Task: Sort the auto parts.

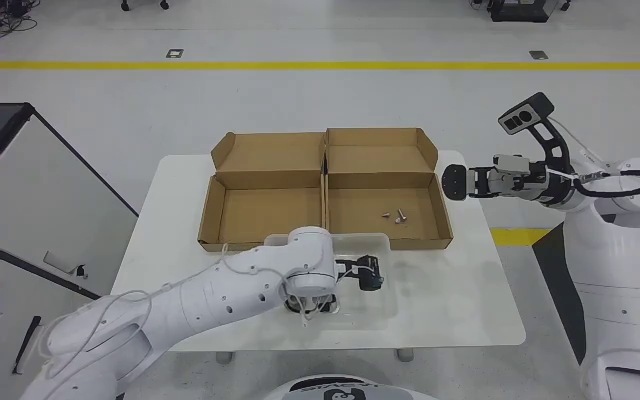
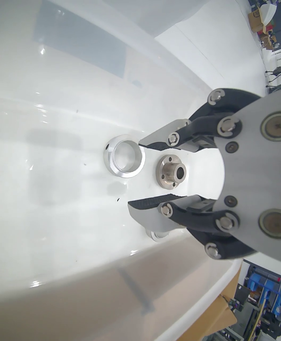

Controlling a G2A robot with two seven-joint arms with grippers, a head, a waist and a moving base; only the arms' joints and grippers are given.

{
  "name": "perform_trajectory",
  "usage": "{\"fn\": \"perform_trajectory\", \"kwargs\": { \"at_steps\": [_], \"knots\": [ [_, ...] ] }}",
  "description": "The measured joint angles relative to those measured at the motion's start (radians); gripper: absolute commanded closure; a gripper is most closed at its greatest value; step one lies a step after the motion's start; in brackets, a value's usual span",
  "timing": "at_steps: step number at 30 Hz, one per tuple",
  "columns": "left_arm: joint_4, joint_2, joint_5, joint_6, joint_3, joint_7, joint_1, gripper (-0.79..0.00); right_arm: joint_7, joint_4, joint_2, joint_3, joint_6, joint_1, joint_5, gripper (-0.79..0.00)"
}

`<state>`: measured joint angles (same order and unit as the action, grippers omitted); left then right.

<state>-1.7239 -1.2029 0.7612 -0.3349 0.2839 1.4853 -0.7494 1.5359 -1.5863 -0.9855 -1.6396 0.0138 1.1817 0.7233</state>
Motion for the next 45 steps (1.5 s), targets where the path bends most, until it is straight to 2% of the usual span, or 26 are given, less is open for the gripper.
{"fn": "perform_trajectory", "kwargs": {
  "at_steps": [16,23,45],
  "knots": [
    [0.045,-0.035,0.003,-0.021,-0.043,-0.022,0.015,-0.314,0.000,0.000,0.000,0.000,0.000,0.000,0.000,-0.785],
    [0.063,-0.043,-0.003,-0.019,-0.054,-0.019,0.024,-0.262,0.000,0.000,0.000,0.000,0.000,0.000,0.000,-0.785],
    [0.127,-0.072,-0.056,0.003,-0.102,0.002,0.067,-0.246,0.000,0.000,0.000,0.000,0.000,0.000,0.000,-0.785]
  ]
}}
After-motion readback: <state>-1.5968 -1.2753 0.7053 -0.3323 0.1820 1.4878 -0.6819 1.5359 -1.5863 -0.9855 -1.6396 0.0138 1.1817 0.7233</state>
